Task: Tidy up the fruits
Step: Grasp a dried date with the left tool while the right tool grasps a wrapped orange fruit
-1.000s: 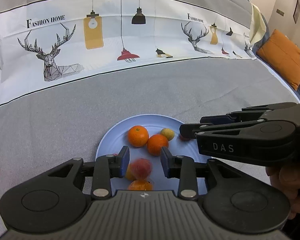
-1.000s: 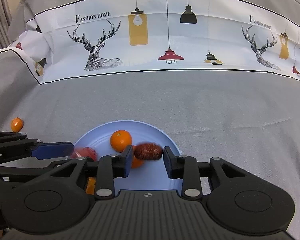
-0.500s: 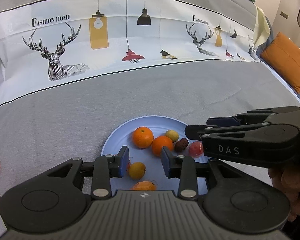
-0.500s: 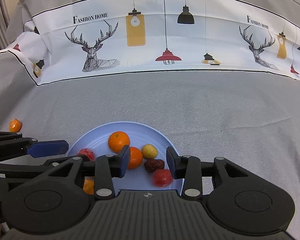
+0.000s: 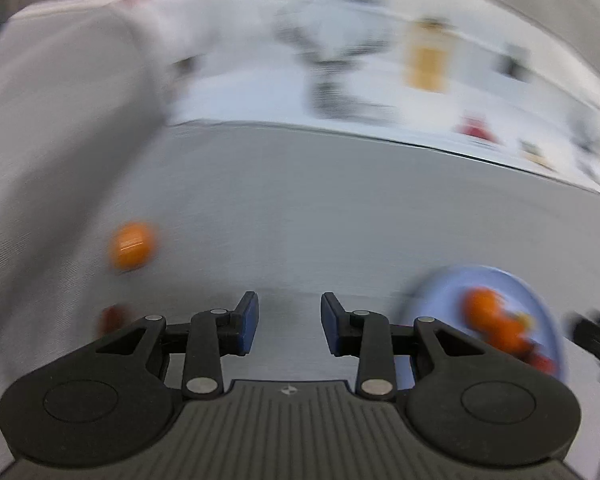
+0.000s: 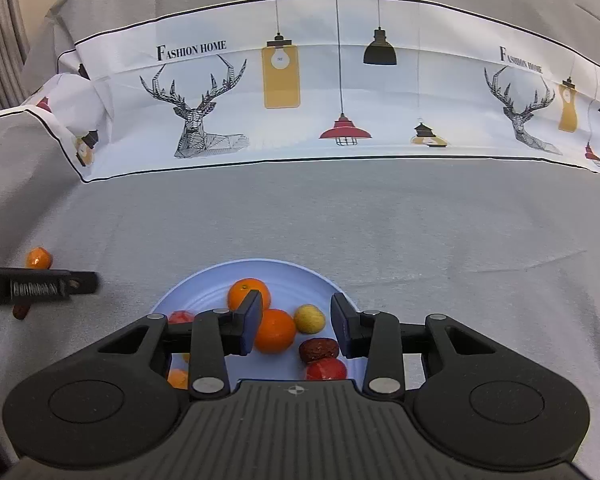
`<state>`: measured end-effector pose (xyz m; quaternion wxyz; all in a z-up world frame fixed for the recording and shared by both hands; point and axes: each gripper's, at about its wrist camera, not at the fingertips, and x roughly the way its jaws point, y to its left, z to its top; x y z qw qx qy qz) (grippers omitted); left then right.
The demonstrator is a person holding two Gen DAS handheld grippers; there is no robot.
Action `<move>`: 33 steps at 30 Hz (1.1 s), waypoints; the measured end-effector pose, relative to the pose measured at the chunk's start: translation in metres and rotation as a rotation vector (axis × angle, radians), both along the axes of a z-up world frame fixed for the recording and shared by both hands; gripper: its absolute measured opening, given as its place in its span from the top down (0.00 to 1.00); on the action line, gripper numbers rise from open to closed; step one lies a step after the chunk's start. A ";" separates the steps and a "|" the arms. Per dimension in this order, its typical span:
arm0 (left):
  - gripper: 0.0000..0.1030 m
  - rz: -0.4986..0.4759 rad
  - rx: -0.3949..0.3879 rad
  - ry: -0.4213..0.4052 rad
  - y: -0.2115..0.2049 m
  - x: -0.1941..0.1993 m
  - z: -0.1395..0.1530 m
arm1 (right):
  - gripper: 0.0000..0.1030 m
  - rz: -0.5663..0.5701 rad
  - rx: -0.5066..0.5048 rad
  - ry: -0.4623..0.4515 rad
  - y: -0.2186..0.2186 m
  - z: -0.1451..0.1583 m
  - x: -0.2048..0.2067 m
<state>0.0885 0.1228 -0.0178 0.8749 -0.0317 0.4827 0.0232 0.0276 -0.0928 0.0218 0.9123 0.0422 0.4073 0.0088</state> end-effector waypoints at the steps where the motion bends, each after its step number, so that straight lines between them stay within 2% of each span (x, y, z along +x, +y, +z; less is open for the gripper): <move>1: 0.63 0.076 0.022 0.021 0.013 0.003 -0.002 | 0.62 0.002 0.002 0.001 0.000 0.000 0.000; 4: 0.63 0.249 0.046 0.055 0.048 0.007 -0.003 | 0.62 0.005 0.009 -0.001 0.002 0.001 0.001; 8: 0.63 0.360 0.074 0.102 0.073 0.010 -0.009 | 0.62 0.014 0.017 0.003 0.007 0.000 0.001; 11: 0.62 0.398 0.071 0.144 0.083 0.013 -0.016 | 0.62 0.035 0.030 0.004 0.014 -0.001 0.002; 17: 0.64 0.432 -0.002 0.202 0.094 0.013 -0.028 | 0.62 0.083 0.061 -0.005 0.030 -0.001 0.002; 18: 0.74 0.436 -0.011 0.197 0.097 0.013 -0.026 | 0.62 0.088 0.066 -0.008 0.033 -0.001 0.002; 19: 0.80 0.436 -0.019 0.194 0.099 0.013 -0.025 | 0.62 0.094 0.070 -0.010 0.036 -0.001 0.003; 23: 0.80 0.465 -0.076 0.186 0.105 0.006 -0.021 | 0.62 0.125 0.095 -0.032 0.048 0.001 0.005; 27: 0.80 0.442 -0.139 0.187 0.101 -0.004 -0.016 | 0.62 0.162 0.166 -0.057 0.054 0.007 0.007; 31: 0.81 0.526 -0.236 0.230 0.115 -0.016 -0.023 | 0.61 0.229 0.257 -0.031 0.066 0.010 0.023; 33: 0.81 0.551 -0.258 0.230 0.120 -0.021 -0.022 | 0.61 0.278 0.279 -0.013 0.084 0.011 0.038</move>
